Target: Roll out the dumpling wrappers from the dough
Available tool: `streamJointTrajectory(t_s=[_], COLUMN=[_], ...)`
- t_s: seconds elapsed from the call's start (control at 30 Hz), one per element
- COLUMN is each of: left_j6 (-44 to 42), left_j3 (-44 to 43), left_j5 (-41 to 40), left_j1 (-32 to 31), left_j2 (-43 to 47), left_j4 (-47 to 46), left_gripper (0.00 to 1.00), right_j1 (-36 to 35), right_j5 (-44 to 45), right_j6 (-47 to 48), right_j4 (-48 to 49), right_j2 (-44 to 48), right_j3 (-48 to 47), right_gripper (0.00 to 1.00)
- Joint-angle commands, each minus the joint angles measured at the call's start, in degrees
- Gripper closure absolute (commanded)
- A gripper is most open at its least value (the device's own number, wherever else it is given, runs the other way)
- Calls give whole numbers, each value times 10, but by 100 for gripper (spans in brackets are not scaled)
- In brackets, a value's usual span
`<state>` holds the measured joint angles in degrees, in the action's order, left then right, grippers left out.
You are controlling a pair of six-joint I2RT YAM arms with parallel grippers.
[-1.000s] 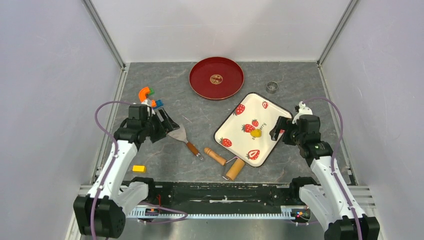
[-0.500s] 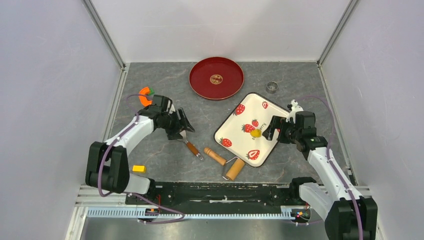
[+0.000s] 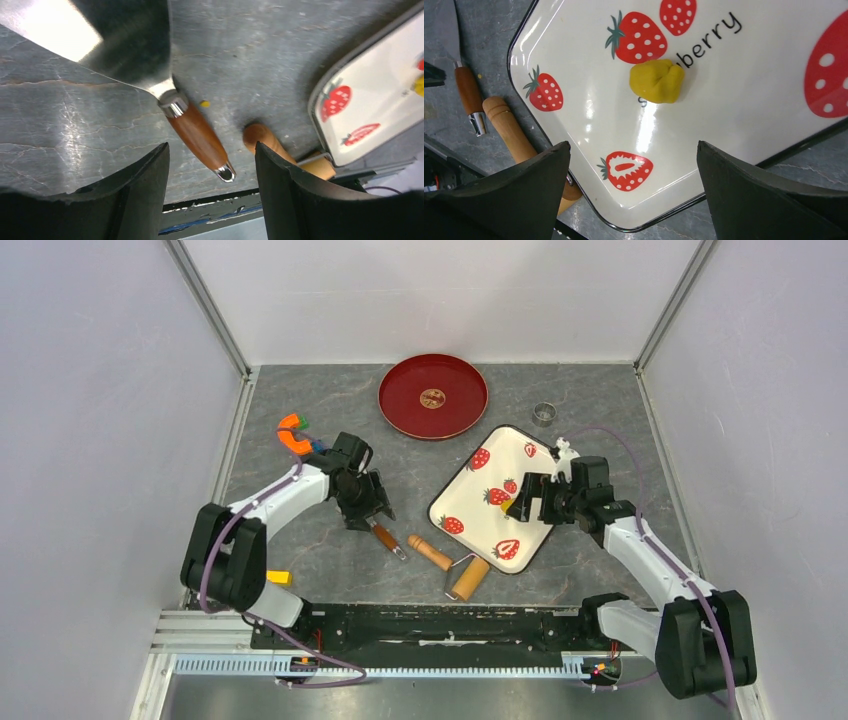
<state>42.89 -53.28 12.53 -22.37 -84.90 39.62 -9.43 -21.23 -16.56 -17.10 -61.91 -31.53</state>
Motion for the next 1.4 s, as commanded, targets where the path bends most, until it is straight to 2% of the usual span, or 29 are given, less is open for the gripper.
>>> streamJointTrajectory(t_s=[0.0,0.27,0.33,0.43,0.53,0.8,1.07,1.23,1.27,1.3,1.37], left_j6=[32,5,-5,-18,-26,-61,-131,-155,-156,-157,-162], left_j3=[-13,-31,-30,-32,-34,-1,25,-2,-5,-9,-16], left_j5=[-25,-37,-44,-55,-62,-67,-68,-80,-79,-75,-70], left_j1=[-2,-2,-2,0,14,117,295,324,326,327,327], left_j2=[-48,-125,-132,-130,-122,-54,-3,-25,-28,-31,-33], left_j4=[13,19,20,24,33,51,64,75,76,75,74], left_gripper=[33,41,46,76,98,98,98,97,94,86,50], right_j1=[-24,-33,-35,-38,-42,-47,-48,-47,-48,-48,-49], right_j5=[-8,-10,-8,-7,-8,-11,-24,-23,-24,-24,-18], right_j6=[-6,-6,-7,-5,0,7,-2,1,2,5,10], right_j4=[33,32,32,33,33,33,42,41,42,41,33], right_j2=[-14,-31,-34,-34,-37,-49,-76,-86,-87,-89,-92], right_j3=[-34,-49,-54,-60,-67,-85,-114,-134,-137,-139,-146], right_gripper=[2,2,2,2,2,2,2,2,2,2,2])
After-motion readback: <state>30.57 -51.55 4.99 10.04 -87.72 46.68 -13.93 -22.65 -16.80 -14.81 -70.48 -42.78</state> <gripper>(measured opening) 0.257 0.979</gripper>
